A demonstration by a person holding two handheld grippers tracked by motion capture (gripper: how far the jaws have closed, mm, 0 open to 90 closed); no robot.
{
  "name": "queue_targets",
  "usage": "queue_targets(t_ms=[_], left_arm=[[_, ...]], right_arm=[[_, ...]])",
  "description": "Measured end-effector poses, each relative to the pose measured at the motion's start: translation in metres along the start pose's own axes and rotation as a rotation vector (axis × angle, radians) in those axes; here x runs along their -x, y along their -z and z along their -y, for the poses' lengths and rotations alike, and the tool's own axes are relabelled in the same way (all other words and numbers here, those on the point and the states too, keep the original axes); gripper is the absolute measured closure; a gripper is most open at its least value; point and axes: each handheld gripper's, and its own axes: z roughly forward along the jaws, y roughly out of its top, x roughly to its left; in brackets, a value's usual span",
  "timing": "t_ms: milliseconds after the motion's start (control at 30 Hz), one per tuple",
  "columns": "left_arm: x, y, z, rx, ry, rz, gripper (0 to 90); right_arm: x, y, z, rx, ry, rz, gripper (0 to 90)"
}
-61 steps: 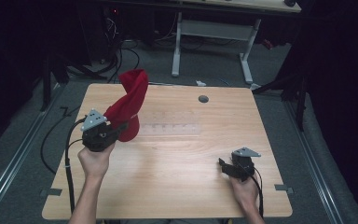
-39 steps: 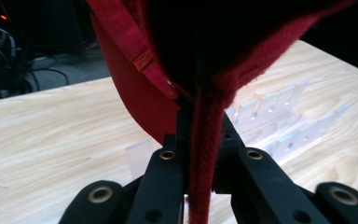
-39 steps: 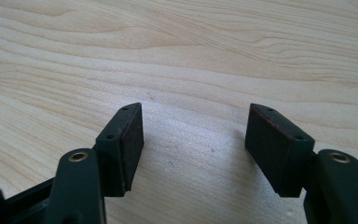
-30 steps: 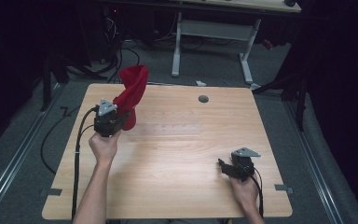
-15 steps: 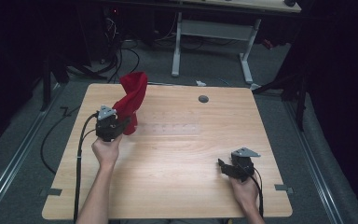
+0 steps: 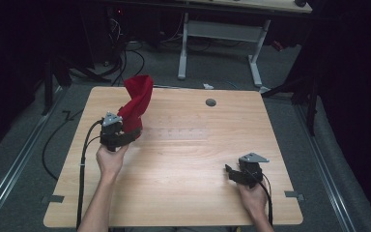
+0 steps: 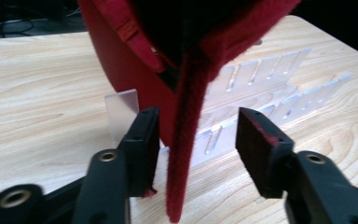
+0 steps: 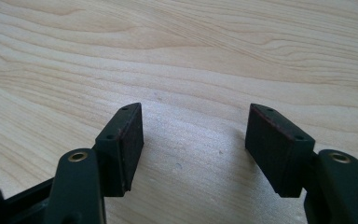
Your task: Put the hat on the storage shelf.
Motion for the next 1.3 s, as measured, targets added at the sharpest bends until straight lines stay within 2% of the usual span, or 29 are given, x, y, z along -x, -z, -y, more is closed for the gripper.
queue_targets(t_ms=[167,300,433,700,1000,1167,1300], left_arm=[[-0.002,0.003,-0.004,-0.013,0.035,0.014,36.4],[0.001,0.007,-0.004,-0.013,0.010,-0.017,29.4],[0.003,0.013,-0.006,-0.007,0.008,-0.008,26.3],[0.004,0.020,-0.007,0.005,-0.011,-0.006,22.3],[0.007,0.030,-0.011,0.024,-0.011,-0.006,20.2],[0.008,0.036,-0.012,0.027,-0.034,-0.020,20.3],[0.005,0.043,-0.010,0.031,-0.033,-0.028,22.9]], right_arm=[[0.000,0.000,0.000,0.000,0.001,-0.002,37.1],[0.000,0.000,0.000,0.000,0.001,-0.002,37.1],[0.000,0.000,0.000,0.000,0.001,-0.002,37.0],[0.000,0.000,0.000,0.000,0.001,-0.002,37.0],[0.000,0.000,0.000,0.000,0.001,-0.002,36.9],[0.000,0.000,0.000,0.000,0.001,-0.003,36.9],[0.000,0.000,0.000,-0.001,0.002,-0.003,36.8]])
